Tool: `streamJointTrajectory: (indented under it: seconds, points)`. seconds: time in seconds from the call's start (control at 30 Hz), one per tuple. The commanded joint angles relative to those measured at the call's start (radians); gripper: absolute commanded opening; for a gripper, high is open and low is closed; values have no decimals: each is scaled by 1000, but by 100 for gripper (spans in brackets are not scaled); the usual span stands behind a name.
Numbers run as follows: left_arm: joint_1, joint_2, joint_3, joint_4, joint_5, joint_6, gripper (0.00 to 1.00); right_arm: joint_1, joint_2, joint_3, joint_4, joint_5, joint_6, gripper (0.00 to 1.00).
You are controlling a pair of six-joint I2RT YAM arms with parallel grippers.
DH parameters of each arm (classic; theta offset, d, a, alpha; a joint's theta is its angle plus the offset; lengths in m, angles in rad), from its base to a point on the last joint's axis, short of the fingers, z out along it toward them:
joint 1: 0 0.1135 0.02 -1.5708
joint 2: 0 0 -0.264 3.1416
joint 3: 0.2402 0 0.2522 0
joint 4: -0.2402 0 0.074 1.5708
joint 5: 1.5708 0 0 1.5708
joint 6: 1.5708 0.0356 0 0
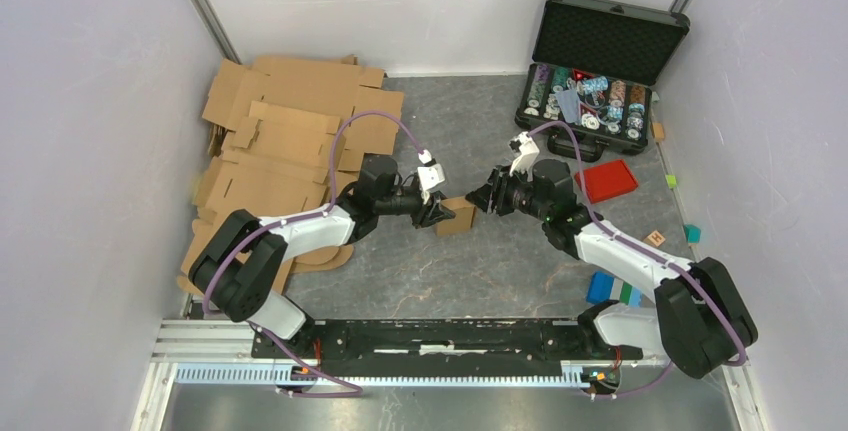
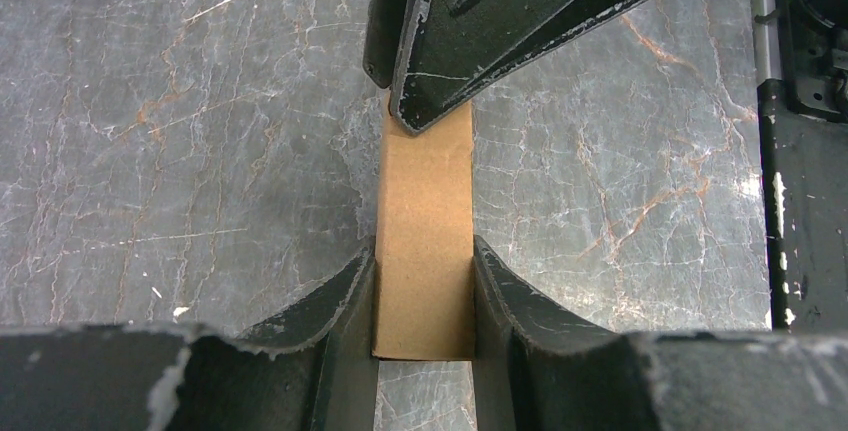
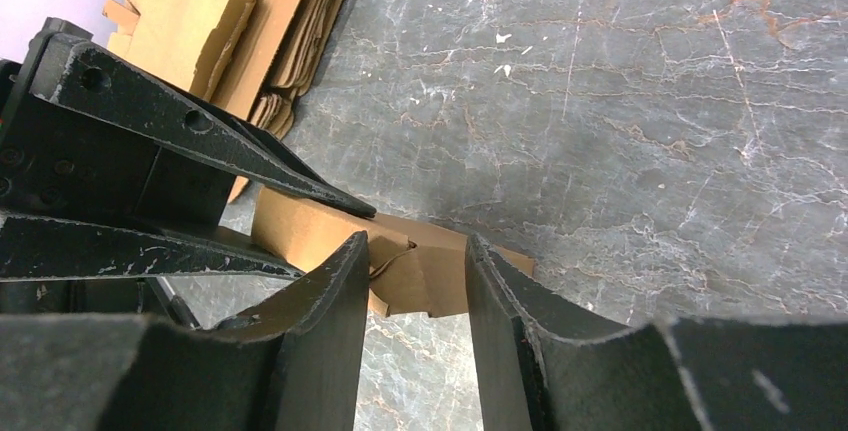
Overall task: Fold the paper box
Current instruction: Close the paper box at the center of the board.
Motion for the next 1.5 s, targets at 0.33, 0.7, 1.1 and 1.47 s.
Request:
streamJointTrajectory:
  seconds: [0.33, 0.7, 1.1, 1.47]
  points:
    - [1, 35, 12, -126, -33, 29, 30, -44, -17, 6, -61, 4, -86, 44]
    - [1, 36, 13, -128, -31, 28, 30, -86, 27, -45, 89, -174, 35, 51]
    - [1, 37, 14, -128, -26, 28, 30, -125, 23, -97, 229, -227, 194, 58]
    - [1, 39, 16, -132, -26, 28, 30, -139, 35, -97, 194, -221, 171, 51]
